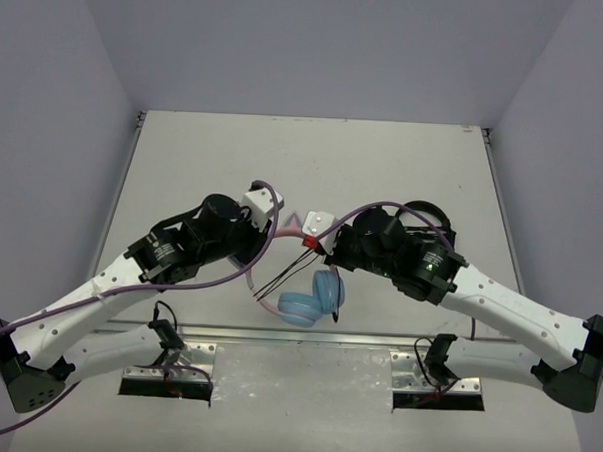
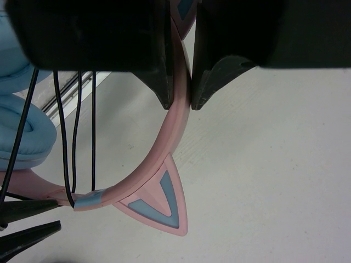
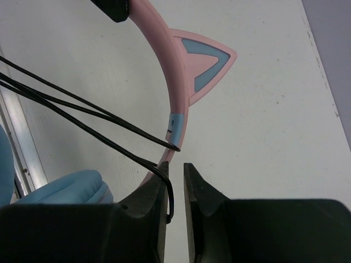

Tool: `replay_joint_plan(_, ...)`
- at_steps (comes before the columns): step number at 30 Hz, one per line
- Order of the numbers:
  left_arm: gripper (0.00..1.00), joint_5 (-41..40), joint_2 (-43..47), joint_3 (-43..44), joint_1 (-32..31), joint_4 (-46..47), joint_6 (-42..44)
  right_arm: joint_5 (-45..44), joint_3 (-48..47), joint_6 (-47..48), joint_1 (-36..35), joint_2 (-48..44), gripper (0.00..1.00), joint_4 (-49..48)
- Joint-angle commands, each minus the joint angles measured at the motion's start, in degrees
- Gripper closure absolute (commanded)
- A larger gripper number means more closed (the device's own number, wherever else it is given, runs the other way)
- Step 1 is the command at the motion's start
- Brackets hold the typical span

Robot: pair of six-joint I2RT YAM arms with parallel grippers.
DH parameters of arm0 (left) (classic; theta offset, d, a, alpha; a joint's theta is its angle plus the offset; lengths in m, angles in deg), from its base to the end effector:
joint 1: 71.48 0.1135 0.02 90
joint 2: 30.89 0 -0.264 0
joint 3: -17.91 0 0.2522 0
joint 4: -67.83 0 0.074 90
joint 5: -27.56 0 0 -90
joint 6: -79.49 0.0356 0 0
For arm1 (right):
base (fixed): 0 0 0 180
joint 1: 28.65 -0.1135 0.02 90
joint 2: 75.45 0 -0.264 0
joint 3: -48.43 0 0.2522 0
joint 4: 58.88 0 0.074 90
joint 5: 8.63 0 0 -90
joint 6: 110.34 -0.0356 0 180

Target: Wrap the headphones

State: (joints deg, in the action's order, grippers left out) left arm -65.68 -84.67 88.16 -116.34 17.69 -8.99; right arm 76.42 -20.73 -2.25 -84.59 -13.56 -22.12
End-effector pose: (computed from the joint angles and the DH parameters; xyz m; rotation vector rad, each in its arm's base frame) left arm 0.1411 -0.1376 0.3373 0.8286 2.0180 -0.3739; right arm 0.1376 0.1980 0.3244 -1.2207 1.7069 0.3111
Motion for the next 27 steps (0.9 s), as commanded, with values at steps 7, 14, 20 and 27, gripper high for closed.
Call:
replay_joint_plan(7, 1.0, 3.0, 3.5, -0.3, -0.4, 6.9, 3.7, 4.7, -3.3, 2.0, 2.0, 2.6, 0.94, 7.6)
replay_joint_plan(14, 1.0, 3.0, 3.0, -0.4, -0.3, 8.8, 4.5, 6.2, -2.9, 0.1, 2.1, 4.3, 0.97, 7.8)
replay_joint_plan(20, 1.0, 2.7, 2.1, -0.4, -0.2, 11.9, 3.6, 5.2, 4.1, -4.5, 3.0, 0.7, 0.71, 0.8)
replay_joint_plan(27, 1.0, 8.2, -0.6, -1.1, -0.2, 18.6, 2.0, 11.6, 7.5, -11.6, 8.9, -1.9, 0.59, -2.5)
